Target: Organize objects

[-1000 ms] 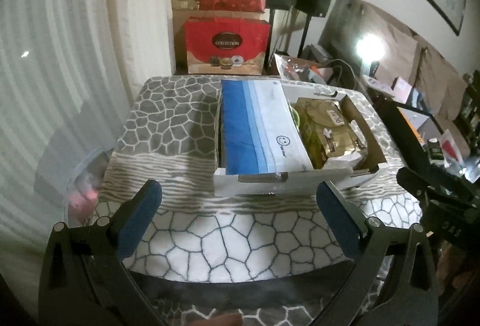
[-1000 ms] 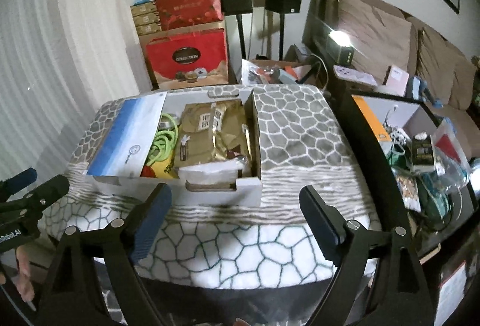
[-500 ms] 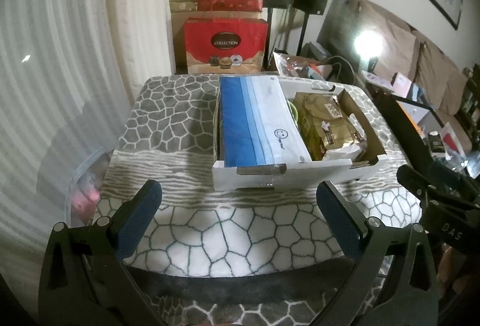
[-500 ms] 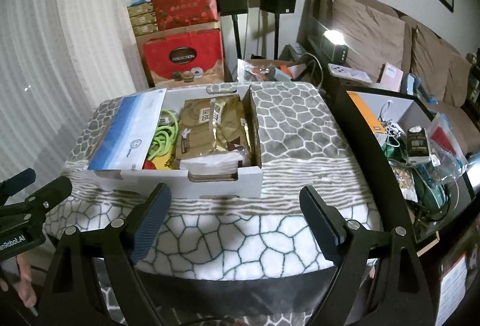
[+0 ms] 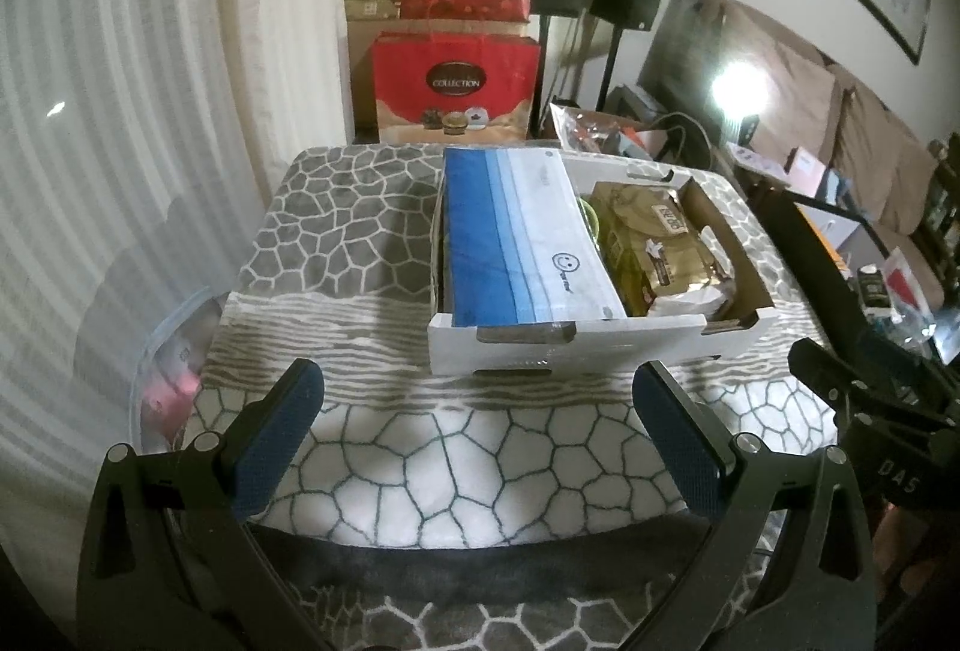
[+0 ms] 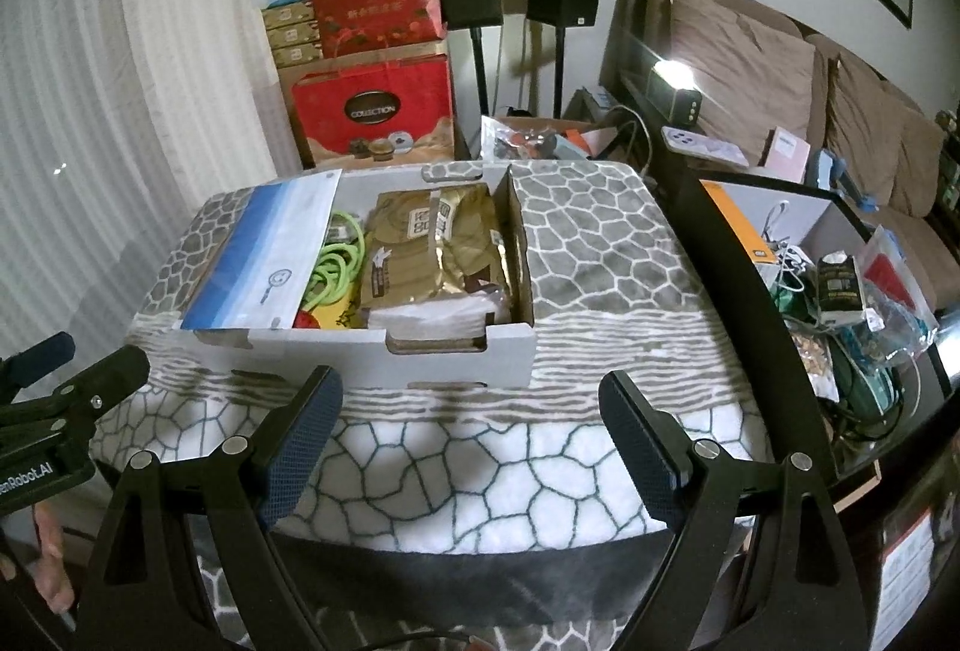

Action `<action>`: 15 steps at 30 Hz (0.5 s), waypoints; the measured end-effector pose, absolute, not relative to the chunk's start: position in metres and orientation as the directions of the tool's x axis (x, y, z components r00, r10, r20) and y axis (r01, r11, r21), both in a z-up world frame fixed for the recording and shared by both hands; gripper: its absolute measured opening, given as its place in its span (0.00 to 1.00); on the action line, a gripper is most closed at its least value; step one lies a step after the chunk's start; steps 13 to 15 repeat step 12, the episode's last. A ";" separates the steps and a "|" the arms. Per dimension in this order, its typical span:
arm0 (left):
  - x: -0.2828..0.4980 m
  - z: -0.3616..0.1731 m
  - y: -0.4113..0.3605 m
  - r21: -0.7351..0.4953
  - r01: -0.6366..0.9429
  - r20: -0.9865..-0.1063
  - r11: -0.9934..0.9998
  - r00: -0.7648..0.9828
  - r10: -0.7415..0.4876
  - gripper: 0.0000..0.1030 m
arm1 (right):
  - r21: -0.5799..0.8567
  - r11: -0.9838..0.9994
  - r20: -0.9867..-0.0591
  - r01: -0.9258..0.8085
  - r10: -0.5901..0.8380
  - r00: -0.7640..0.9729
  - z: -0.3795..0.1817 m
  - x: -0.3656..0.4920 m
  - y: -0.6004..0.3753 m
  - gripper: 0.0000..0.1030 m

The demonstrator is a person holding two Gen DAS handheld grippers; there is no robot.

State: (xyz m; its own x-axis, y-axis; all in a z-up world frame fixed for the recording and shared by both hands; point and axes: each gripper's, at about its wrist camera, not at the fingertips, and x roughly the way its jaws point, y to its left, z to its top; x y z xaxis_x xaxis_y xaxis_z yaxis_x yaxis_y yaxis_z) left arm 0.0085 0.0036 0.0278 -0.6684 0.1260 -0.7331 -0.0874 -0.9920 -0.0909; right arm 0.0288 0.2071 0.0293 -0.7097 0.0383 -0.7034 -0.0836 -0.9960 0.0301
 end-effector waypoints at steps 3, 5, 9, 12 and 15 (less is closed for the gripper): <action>0.009 0.028 0.003 -0.093 -0.087 -0.732 -0.992 -0.669 0.127 1.00 | 0.027 -0.996 -0.704 -0.081 0.038 -0.710 0.029 0.029 0.207 0.86; 0.009 0.028 0.004 -0.095 -0.089 -0.732 -0.992 -0.668 0.130 1.00 | 0.022 -0.997 -0.702 -0.078 0.040 -0.711 0.029 0.030 0.206 0.86; 0.010 0.028 0.004 -0.091 -0.092 -0.731 -0.992 -0.670 0.130 1.00 | 0.016 -0.997 -0.702 -0.074 0.042 -0.711 0.029 0.030 0.204 0.86; 0.011 0.028 0.004 -0.096 -0.092 -0.732 -0.991 -0.668 0.133 1.00 | 0.015 -0.997 -0.703 -0.073 0.041 -0.710 0.028 0.030 0.203 0.86; 0.011 0.028 0.004 -0.096 -0.092 -0.732 -0.991 -0.668 0.133 1.00 | 0.015 -0.997 -0.703 -0.073 0.041 -0.710 0.028 0.030 0.203 0.86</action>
